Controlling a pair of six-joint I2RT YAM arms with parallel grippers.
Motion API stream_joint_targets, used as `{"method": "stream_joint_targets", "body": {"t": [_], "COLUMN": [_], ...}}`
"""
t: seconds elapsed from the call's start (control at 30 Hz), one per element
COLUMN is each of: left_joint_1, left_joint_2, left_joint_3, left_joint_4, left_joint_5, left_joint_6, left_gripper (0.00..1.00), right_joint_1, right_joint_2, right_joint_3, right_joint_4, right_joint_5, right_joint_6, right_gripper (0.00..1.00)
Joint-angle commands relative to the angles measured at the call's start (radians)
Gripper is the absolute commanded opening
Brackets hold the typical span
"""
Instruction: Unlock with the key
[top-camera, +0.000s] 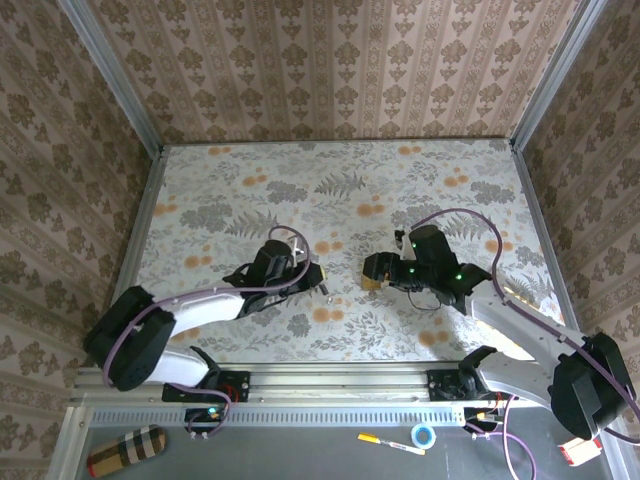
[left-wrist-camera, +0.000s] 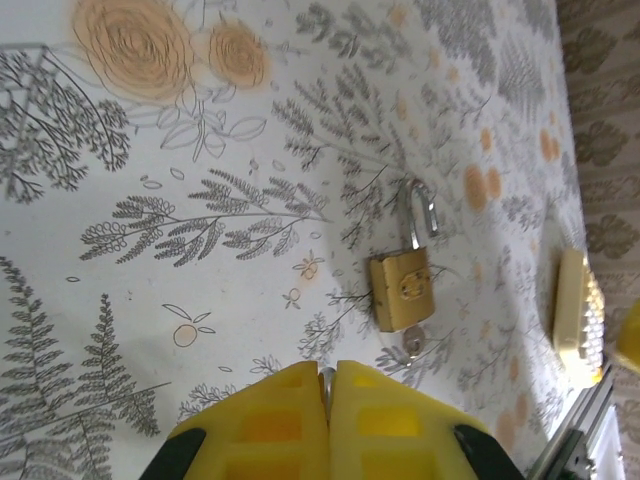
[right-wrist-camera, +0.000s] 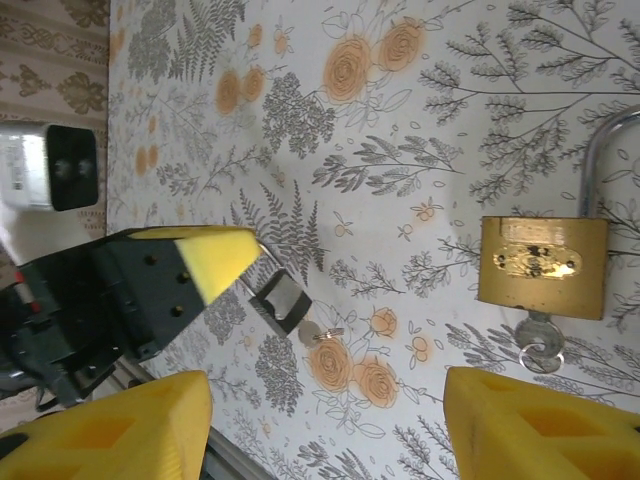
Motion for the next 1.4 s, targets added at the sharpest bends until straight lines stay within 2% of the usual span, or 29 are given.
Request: {"method": "stream_joint_targets", "body": {"t": [0.0,0.27,0.57,0.8,1.07,1.37], "left_joint_1": [0.006,0.006,0.008,0.02,0.056,0.067], "left_joint_2": [0.06,0.152,0.215,0.247,0.209,0.278], "left_joint_3": [0.068,0.155,0.264,0.402,0.462,0.539], "left_joint_4": [0.068,-0.03,-0.221,-0.53,-0.809,-0.95], "left_joint_5": [0.064,0.079,0.077,0.039,-0.011,-0.071], "left_joint_6": [0.058,0.115,0.172,0.243,0.345,0.438], "left_gripper": [0.0,0.0,0.0,0.0,0.0,0.0], "right_joint_1": [-0.013,-0.033,-0.044,-0.044,-0.044,-0.045], "right_joint_2": [-0.026,-0.05,-0.038,-0.011,-0.018,-0.008], "right_joint_3": [0.005,-0.021,-0.033,-0.04,-0.037,-0.045], "right_joint_4": [-0.037,-0.039,-0.061,-0.035,-0.055,-0.04], "right_joint_5": [0.03,0.019,0.005,-0.021,-0.021,-0.029], "right_joint_6": [-0.032,-0.039,-0.053,-0.053,-0.074,-0.076], "right_gripper": [0.64,0.64,0.64,0.64,0.64,0.65]}}
